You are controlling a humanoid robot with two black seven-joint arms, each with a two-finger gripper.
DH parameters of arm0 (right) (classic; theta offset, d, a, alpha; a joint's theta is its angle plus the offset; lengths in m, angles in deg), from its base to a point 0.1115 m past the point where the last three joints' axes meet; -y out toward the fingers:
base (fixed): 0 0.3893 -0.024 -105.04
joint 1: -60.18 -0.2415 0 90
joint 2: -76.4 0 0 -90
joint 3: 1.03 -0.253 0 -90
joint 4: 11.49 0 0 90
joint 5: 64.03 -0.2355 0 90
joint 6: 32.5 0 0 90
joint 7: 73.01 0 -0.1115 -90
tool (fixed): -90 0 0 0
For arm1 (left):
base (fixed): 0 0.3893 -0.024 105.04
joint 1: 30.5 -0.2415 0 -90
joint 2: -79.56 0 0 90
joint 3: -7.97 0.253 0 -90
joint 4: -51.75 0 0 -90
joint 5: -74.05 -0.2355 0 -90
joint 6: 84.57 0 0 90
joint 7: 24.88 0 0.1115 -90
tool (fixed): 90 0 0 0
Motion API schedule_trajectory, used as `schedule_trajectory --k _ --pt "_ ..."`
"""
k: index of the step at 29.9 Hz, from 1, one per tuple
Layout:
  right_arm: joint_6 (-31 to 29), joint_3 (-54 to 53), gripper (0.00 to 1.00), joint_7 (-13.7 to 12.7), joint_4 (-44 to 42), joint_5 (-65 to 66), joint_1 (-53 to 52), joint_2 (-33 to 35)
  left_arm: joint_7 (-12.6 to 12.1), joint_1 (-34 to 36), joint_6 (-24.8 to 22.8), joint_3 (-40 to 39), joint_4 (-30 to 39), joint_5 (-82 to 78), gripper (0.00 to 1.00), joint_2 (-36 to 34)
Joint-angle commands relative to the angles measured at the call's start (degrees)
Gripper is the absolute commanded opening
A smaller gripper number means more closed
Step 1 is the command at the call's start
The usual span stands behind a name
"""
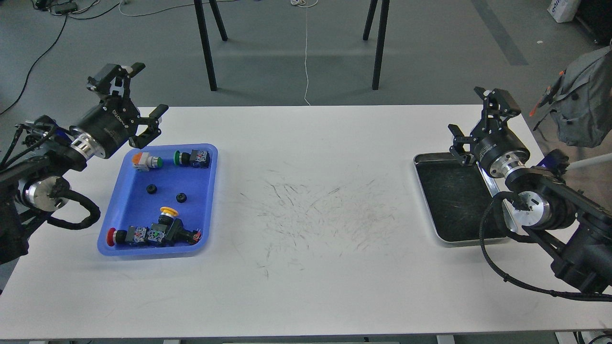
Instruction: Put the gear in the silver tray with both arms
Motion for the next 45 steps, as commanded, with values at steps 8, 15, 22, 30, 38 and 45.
schedule_trajectory --k 8,15,22,30,38,45 --pt "0.0 0.0 0.98 1.0 -0.1 0.1 0.2 -0.1 0.0 -0.5 0.8 -5.2 2.4 -3.2 1.00 -3.5" --pt "-0.1 0.1 0.98 1.0 -0.2 0.0 0.3 0.1 0.0 -0.7 0.7 -5.5 3.3 -3.3 1.00 -2.8" --pt "-0.1 0.0 0.98 1.0 -0.2 0.1 0.3 -0.1 0.0 -2.8 4.7 -2.3 11.6 -5.0 1.00 -7.0" --pt "-0.3 0.4 0.98 1.3 0.2 0.0 0.8 -0.1 0.0 -2.2 4.3 5.2 17.9 -8.2 1.00 -15.0" --pt "-0.3 0.6 0.98 1.3 0.6 0.0 1.0 -0.1 0.0 0.1 -1.4 7.9 18.1 -13.8 1.00 -19.6" --pt "-0.4 0.6 0.98 1.3 0.4 0.1 1.1 -0.7 0.0 0.0 -1.4 8.0 18.0 -14.5 1.00 -20.6"
